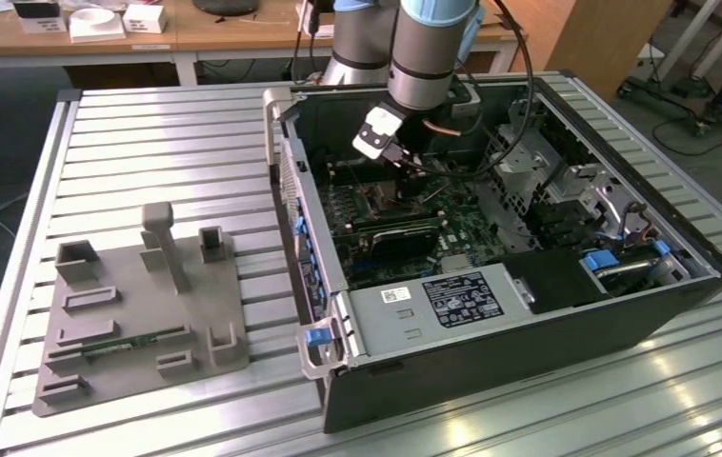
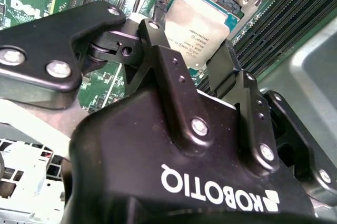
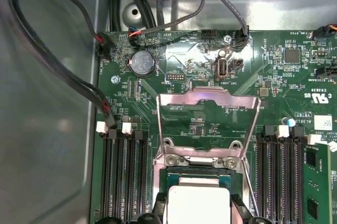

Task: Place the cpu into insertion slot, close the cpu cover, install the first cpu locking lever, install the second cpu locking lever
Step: 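Place the cpu into insertion slot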

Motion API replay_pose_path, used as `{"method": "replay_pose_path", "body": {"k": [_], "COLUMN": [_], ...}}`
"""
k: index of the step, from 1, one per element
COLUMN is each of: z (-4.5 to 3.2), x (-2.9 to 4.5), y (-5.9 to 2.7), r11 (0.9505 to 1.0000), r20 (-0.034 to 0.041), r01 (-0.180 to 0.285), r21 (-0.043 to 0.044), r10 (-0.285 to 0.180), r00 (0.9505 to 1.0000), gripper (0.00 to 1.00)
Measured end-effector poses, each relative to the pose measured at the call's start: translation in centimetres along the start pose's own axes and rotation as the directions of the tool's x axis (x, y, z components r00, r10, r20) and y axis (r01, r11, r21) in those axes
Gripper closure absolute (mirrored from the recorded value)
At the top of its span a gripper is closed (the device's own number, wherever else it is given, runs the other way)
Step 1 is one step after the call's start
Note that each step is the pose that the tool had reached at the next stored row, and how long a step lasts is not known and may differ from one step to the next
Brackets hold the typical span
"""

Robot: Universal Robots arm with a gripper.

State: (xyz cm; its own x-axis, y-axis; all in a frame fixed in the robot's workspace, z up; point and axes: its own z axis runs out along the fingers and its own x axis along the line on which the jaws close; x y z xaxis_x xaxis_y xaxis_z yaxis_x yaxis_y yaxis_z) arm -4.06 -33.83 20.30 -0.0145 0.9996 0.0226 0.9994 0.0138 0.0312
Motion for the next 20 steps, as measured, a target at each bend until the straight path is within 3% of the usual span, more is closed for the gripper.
{"method": "replay_pose_path", "body": {"k": [4,8,20], "z": [0.03,0.26,0.61], "x": [-0.01,-0.01,-0.19], "y": [0.01,-0.01,-0.06], "r11": [1.0,0.9999,0.9999], "r20": [0.0001,0.0,0.0006], "r01": [0.0,0.0,-0.003], "r21": [0.0022,0.0125,0.0132], "r10": [0.0,0.0,0.003], "r00": [1.0,1.0,1.0], "gripper": [0.46,0.46,0.46]}}
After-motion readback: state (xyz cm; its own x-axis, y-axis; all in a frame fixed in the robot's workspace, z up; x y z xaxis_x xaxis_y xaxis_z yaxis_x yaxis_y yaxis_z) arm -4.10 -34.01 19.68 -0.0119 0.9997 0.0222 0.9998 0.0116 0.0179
